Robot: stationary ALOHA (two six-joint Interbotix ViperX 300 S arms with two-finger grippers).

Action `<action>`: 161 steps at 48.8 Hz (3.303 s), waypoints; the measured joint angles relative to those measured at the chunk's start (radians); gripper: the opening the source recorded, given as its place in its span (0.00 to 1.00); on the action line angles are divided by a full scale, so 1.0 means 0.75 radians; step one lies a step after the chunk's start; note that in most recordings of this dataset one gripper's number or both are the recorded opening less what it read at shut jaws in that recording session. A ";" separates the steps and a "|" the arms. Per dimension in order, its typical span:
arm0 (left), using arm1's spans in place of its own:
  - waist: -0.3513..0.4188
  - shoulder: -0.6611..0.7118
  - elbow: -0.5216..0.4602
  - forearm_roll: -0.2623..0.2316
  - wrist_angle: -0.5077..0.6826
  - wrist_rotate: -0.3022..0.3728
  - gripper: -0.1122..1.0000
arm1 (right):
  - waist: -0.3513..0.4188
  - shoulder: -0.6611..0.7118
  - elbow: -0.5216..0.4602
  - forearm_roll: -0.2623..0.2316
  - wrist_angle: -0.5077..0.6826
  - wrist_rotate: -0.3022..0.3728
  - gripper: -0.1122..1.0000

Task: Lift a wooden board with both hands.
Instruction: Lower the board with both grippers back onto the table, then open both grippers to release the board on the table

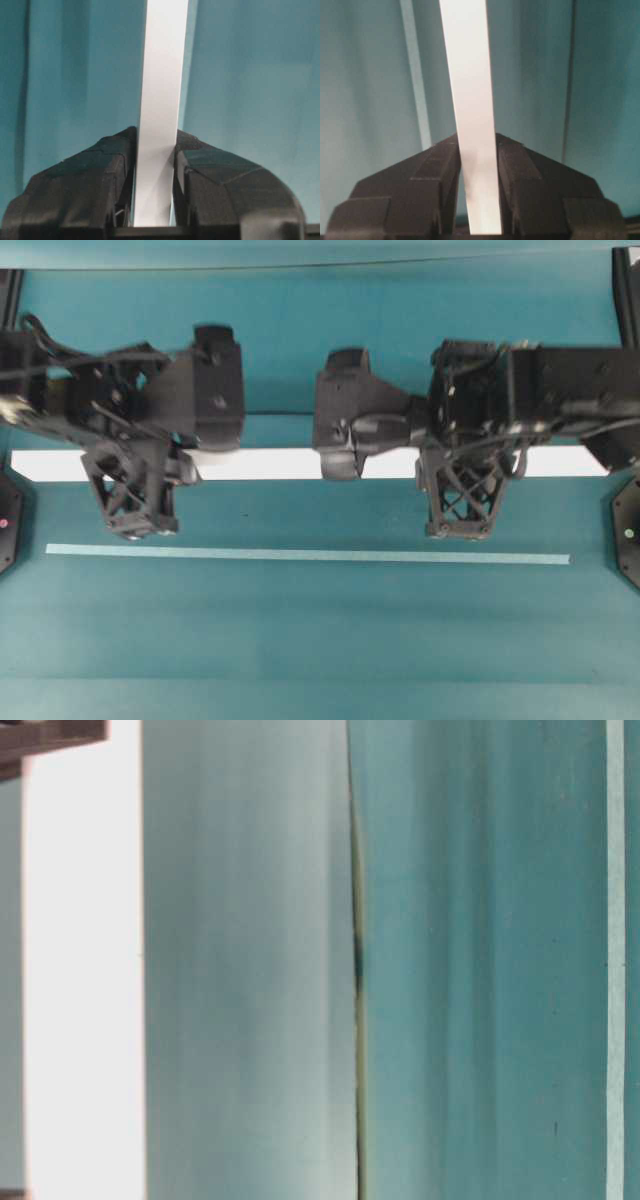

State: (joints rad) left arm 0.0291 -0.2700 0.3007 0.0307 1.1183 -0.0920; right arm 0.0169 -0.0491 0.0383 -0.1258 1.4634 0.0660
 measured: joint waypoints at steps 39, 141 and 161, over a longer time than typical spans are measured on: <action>0.002 0.174 0.370 -0.002 -0.425 0.012 0.26 | 0.002 0.082 0.430 -0.006 -0.497 0.002 0.29; -0.059 0.450 0.534 -0.004 -0.802 -0.039 0.26 | 0.065 0.241 0.708 0.047 -1.029 0.102 0.29; -0.057 0.450 0.536 -0.004 -0.804 -0.039 0.26 | 0.049 0.241 0.712 0.033 -1.043 0.090 0.29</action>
State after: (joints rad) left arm -0.0138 0.0675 0.7026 0.0276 0.5154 -0.1212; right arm 0.0537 0.1319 0.5722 -0.1012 0.6811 0.1335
